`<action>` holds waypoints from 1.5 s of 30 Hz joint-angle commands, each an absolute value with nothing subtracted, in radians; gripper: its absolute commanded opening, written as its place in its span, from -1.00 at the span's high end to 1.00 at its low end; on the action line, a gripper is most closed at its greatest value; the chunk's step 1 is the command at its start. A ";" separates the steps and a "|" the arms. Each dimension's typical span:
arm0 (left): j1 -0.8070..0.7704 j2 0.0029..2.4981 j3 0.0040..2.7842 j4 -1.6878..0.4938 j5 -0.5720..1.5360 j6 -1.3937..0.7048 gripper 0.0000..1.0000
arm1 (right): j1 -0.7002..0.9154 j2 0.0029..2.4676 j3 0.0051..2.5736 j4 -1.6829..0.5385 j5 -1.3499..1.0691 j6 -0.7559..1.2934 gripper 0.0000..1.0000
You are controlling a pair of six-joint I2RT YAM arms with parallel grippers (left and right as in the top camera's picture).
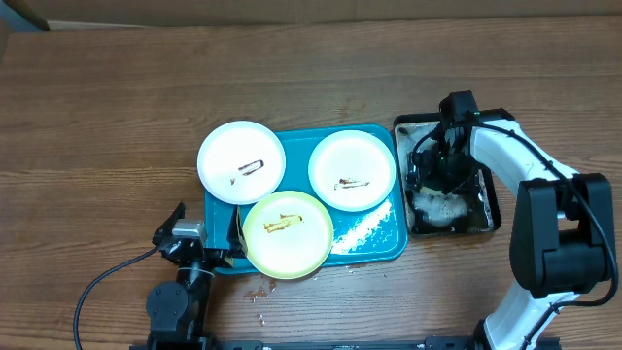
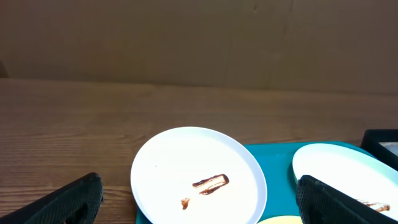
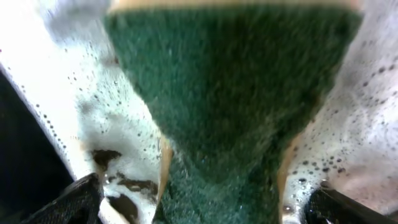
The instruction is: Clean dirty plates on tray and stack at the side
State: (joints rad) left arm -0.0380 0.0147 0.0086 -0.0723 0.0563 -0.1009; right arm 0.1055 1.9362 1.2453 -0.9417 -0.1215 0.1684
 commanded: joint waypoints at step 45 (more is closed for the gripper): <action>-0.039 0.004 0.005 -0.073 0.060 -0.089 -1.00 | 0.101 1.955 1.239 -0.850 -0.118 0.134 0.92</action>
State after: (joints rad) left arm -0.0380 0.0147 0.0086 -0.0723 0.0563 -0.1009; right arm 0.1047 1.9461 1.2423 -0.8425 -0.1165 0.1371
